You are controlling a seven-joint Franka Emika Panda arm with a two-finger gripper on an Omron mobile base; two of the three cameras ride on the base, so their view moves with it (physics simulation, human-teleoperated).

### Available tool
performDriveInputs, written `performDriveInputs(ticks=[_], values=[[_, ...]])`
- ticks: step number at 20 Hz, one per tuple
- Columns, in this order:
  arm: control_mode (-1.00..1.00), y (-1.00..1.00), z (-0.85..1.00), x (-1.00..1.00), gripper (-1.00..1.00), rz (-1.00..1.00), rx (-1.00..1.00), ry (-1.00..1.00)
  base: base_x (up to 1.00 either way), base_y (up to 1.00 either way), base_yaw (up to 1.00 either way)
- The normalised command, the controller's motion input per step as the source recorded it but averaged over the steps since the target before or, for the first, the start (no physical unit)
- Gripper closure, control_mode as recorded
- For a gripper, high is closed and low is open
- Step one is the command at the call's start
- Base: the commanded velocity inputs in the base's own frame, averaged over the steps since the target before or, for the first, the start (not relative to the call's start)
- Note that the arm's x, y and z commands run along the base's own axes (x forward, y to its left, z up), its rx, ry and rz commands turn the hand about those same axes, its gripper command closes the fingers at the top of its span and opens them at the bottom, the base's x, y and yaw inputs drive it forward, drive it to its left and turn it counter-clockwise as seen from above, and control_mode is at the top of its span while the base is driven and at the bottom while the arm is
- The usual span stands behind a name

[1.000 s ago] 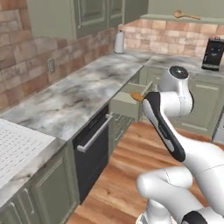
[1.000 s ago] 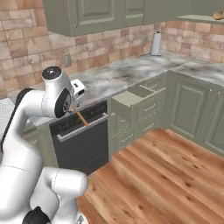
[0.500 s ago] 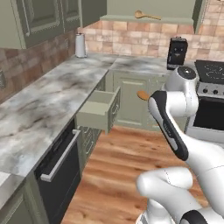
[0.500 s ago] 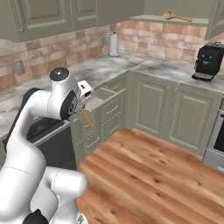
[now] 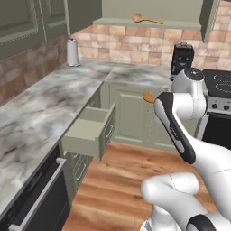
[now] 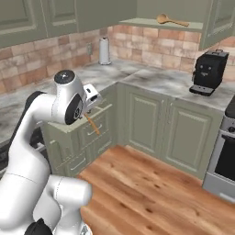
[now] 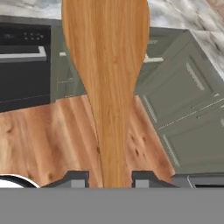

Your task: Organize the utensils by type. Pick up the wooden spoons from the counter and place them in the open cabinet. Then pick up the metallic utensils from the counter and place them in the open drawer.

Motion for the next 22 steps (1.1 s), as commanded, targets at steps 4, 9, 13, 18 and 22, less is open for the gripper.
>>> performDriveInputs(ticks=[4,9,13,18,22], values=[[1.00,0.00,0.00,0.00,1.00,0.00,0.00,0.00,0.72,-0.40,-0.02],[1.00,0.00,0.00,0.00,1.00,0.00,0.00,0.00,0.67,-0.42,0.00],[1.00,0.00,0.00,0.00,1.00,0.00,0.00,0.00,0.68,-0.32,-0.19],[1.00,0.00,0.00,0.00,1.00,0.00,0.00,0.00,0.65,-0.19,-0.26],[1.00,0.00,0.00,0.00,1.00,0.00,0.00,0.00,0.67,-0.01,-0.29]])
